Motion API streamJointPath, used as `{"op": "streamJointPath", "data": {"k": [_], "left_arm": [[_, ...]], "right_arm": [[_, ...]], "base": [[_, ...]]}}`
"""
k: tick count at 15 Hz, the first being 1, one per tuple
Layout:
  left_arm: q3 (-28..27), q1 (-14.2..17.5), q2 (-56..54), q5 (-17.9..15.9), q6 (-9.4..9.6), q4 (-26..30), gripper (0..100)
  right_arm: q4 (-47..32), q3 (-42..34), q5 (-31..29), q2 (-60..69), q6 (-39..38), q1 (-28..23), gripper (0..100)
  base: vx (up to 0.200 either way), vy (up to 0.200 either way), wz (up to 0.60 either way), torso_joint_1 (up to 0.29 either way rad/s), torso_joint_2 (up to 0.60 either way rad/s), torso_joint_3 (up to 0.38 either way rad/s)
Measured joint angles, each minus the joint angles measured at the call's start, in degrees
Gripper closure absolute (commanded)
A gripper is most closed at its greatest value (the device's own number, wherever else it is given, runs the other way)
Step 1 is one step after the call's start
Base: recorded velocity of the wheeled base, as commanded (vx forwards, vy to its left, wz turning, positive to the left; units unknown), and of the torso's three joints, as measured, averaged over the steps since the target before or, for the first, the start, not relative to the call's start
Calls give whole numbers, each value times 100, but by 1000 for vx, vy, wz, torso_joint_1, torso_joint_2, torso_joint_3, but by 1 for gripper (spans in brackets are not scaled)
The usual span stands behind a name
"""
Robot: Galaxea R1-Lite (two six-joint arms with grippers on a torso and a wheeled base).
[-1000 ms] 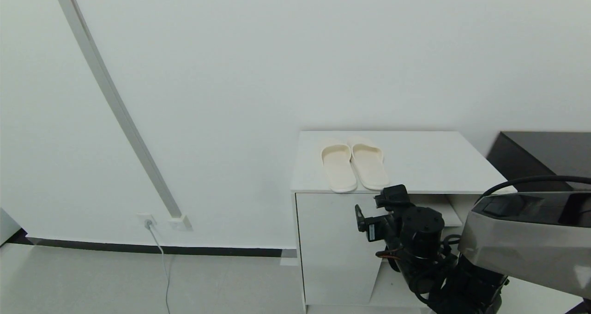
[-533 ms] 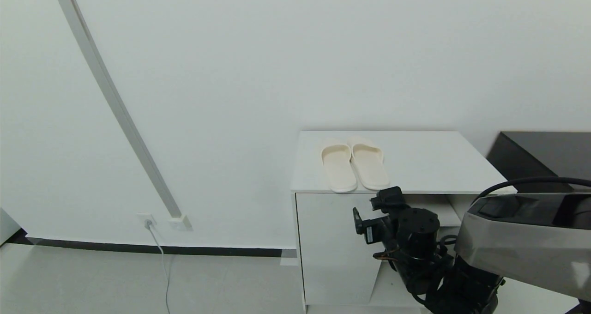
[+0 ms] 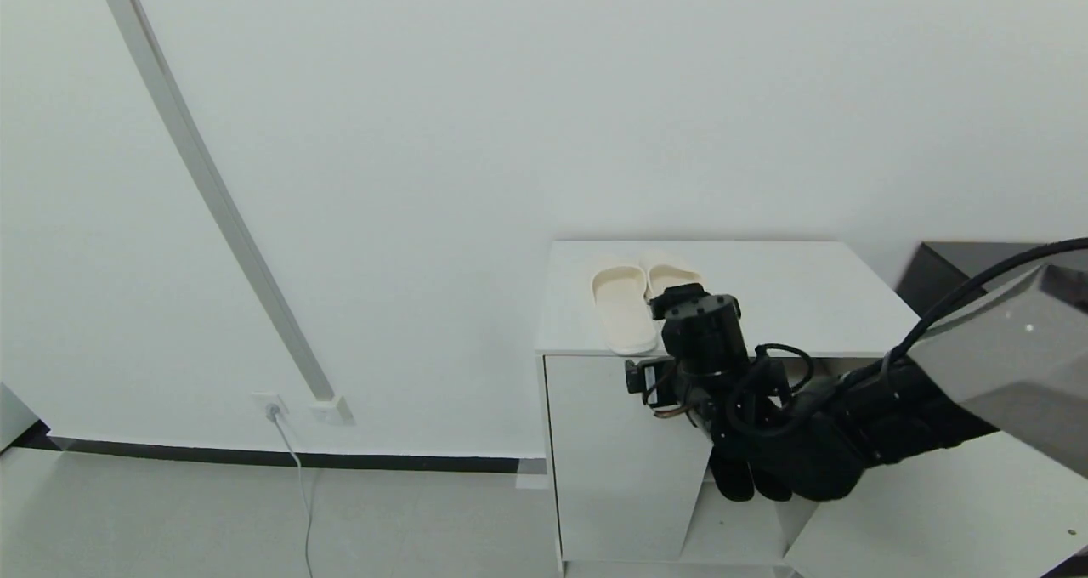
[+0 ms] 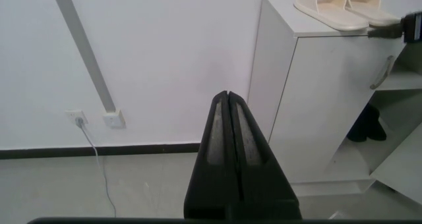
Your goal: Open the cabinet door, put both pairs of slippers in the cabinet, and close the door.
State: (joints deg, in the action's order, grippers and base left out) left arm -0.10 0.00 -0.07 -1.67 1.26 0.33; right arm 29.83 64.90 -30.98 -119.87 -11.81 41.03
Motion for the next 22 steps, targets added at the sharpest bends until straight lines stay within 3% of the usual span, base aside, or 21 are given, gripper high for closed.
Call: {"op": "streamJointPath", "data": {"k": [2, 6, 13, 22], "left_arm": [[0, 0, 0, 0, 27, 0, 100], [0, 0, 0, 9, 18, 0, 100], [2, 0, 0, 6, -24, 2, 100], [-1, 0, 0, 26, -66, 0, 100]], "right_arm": [[-714, 624, -126, 166, -494, 30, 0], [-720, 839, -200, 193, -521, 17, 0], [-178, 720, -239, -107, -413, -88, 0], [677, 530, 169, -507, 178, -280, 0]], "base": [[0, 0, 0, 0, 0, 0], [50, 0, 0, -1, -1, 1], [200, 0, 0, 1, 3, 0], [0, 0, 0, 0, 0, 0]]}}
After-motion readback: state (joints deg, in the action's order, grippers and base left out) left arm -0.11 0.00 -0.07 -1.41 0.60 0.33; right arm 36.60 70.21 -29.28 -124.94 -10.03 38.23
